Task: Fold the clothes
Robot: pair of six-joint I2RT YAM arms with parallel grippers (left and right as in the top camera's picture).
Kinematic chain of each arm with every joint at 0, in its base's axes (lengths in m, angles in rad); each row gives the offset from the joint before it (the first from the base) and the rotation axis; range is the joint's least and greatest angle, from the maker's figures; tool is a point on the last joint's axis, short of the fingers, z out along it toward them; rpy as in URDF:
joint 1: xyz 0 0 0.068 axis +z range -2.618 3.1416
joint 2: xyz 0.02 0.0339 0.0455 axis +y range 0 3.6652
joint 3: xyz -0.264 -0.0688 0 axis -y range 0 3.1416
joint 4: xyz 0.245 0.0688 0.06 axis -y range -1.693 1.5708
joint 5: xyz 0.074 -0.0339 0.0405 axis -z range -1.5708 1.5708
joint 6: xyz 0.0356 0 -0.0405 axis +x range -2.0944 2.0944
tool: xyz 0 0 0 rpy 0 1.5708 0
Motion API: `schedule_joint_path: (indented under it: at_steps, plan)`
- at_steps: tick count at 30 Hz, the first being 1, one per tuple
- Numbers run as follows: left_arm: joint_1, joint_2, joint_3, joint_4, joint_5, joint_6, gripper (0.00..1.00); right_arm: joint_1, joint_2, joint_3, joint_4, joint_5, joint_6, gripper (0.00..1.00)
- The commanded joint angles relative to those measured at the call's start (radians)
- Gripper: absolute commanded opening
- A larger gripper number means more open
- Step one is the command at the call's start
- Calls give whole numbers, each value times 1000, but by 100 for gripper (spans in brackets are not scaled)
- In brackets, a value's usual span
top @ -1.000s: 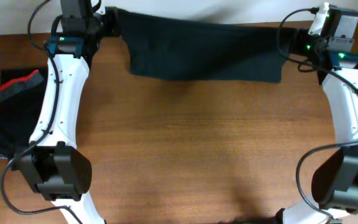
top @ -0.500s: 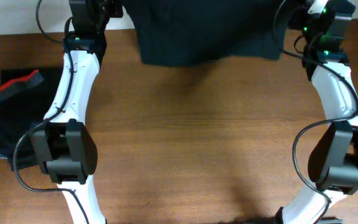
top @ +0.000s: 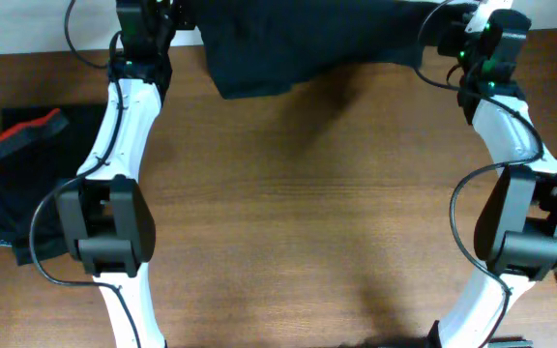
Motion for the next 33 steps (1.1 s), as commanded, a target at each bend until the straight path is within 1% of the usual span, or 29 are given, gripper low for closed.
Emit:
schedule_joint_path:
  at_steps: [1, 7, 8, 10, 16, 19, 22, 27, 33]
  plan:
    - [22, 23, 14, 32, -71, -2, 1, -15, 21, 14, -1, 70, 4, 4]
    - [21, 48, 14, 190, -71, 7, 0, -15, 21, 14, 64, 91, 4, 4]
    - [21, 56, 14, 239, -71, 24, 1, -15, 21, 14, 95, 109, 4, 4]
    - [21, 65, 14, 285, -82, 24, 0, -15, 25, 14, 135, 115, 4, 4]
    - [21, 70, 14, 363, -109, 71, 0, -15, 55, 14, 235, 116, 4, 4]
    - [21, 70, 14, 398, -112, 104, 0, -15, 79, 14, 245, 116, 5, 4]
    - [22, 70, 14, 400, -112, 104, 0, -15, 99, 14, 237, 115, 4, 4]
    - [21, 90, 14, 293, -111, 111, 1, -15, 127, 14, 218, 115, 4, 4]
    - [22, 175, 14, 305, -113, 111, 0, -15, 158, 14, 208, 115, 4, 4]
